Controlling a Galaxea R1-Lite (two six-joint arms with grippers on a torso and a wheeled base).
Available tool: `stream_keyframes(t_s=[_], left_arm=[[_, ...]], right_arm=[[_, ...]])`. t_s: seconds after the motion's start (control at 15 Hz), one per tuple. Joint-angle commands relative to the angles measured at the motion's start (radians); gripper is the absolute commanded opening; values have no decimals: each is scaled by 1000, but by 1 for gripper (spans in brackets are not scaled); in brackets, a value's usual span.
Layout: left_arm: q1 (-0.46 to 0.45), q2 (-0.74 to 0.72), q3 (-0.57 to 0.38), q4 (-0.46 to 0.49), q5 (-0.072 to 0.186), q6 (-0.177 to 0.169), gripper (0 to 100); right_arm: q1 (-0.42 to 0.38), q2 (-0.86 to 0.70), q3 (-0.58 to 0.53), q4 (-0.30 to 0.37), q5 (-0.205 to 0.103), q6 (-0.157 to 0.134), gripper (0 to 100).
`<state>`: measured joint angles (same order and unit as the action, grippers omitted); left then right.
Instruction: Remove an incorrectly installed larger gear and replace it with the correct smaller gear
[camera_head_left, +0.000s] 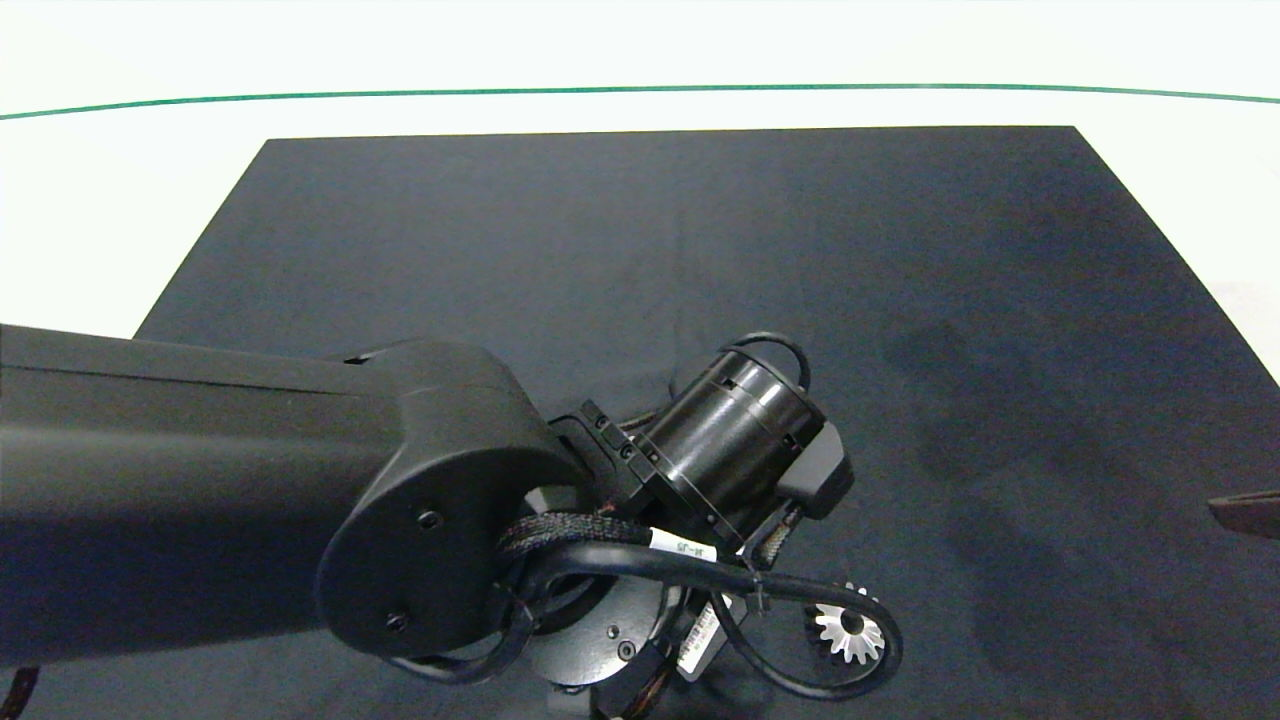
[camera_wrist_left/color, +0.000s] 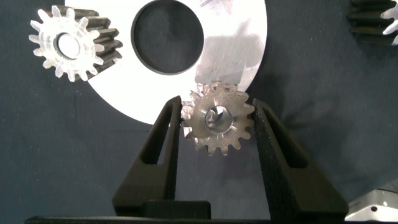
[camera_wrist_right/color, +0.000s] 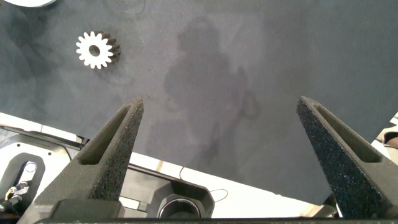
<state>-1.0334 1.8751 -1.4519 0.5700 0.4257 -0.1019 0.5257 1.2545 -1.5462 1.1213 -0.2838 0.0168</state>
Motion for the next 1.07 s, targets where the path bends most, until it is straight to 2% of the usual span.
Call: stream_keyframes(t_s=[0.07, 0.33, 0.6, 0.73, 1.07], left_arm=[[1, -19, 16, 5, 4, -1, 4], [15, -54, 67, -52, 1, -1, 4], [15, -59, 88, -58, 1, -1, 4], [16, -59, 119, -105, -2, -1, 4], [21, -59, 125, -111, -1, -1, 4]], right_arm=[[0, 2, 0, 6, -1, 0, 100], [2, 0, 6, 5, -1, -6, 100], [2, 2, 8, 5, -1, -6, 100], [2, 2, 8, 5, -1, -6, 100], [2, 3, 9, 5, -1, -6, 100]])
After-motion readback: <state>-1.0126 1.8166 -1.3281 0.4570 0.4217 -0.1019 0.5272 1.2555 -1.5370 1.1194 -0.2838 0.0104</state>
